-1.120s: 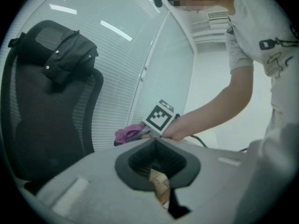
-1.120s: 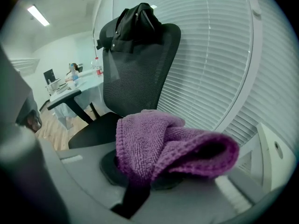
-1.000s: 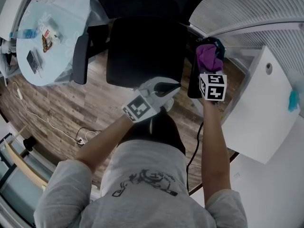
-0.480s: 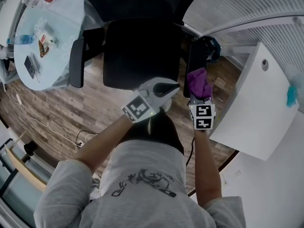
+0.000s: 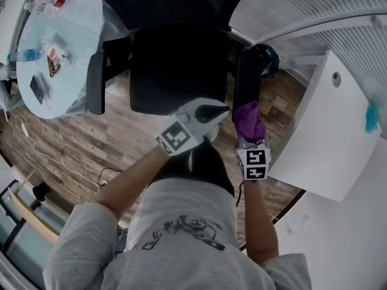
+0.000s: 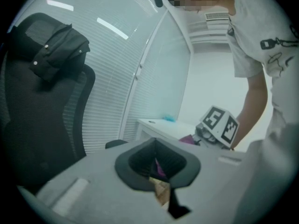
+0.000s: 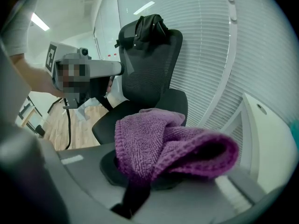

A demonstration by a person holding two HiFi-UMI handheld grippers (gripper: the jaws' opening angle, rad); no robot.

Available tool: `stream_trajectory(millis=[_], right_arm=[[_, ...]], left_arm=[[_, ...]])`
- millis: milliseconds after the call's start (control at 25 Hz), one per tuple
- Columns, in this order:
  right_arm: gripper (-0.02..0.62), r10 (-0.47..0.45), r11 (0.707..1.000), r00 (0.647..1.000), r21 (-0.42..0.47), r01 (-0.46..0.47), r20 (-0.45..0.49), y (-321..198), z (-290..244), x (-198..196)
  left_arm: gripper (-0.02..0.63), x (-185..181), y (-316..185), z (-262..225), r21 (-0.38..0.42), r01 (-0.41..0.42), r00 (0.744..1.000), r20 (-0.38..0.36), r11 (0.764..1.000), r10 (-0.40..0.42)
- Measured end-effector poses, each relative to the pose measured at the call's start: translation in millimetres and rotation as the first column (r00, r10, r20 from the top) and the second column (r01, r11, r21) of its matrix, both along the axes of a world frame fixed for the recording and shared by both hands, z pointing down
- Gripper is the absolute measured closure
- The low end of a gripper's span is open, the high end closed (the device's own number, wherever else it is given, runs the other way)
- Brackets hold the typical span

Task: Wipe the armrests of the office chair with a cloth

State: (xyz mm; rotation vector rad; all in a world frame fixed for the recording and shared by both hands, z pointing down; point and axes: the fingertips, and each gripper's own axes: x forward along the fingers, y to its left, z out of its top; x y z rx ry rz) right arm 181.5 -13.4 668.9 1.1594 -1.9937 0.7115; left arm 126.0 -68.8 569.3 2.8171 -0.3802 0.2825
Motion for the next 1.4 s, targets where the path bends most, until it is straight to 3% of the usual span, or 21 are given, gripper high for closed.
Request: stream_trajectory(millis=[320, 920, 1160, 1400], right_arm=[[0.565, -0.004, 1.0, 1.0, 0.007, 0.004, 0.014, -31, 5, -3], [0.563, -0.035, 0.996, 0.999, 0.078, 0.037, -0.037, -180, 18, -5], [0.565, -0.028, 0.994, 0.999, 0.103, 0.032, -0.04, -186, 14, -7], [0.565, -0.015, 0.969, 1.0, 0.245, 0.017, -0.009, -171, -32, -9]], left_arm=[[0.604, -6, 0, 3, -0.006, 0.0, 1.0, 0.006, 1.0, 0.0], [0.604, -25, -1, 4, -0.006, 0.033, 0.999, 0.017, 0.999, -0.032], [0.604, -32, -1, 0, 0.0, 0.049, 0.999, 0.014, 0.999, -0.049], [0.604, -36, -7, -26, 0.018, 0.072, 0.997, -0.008, 0.997, -0.072]])
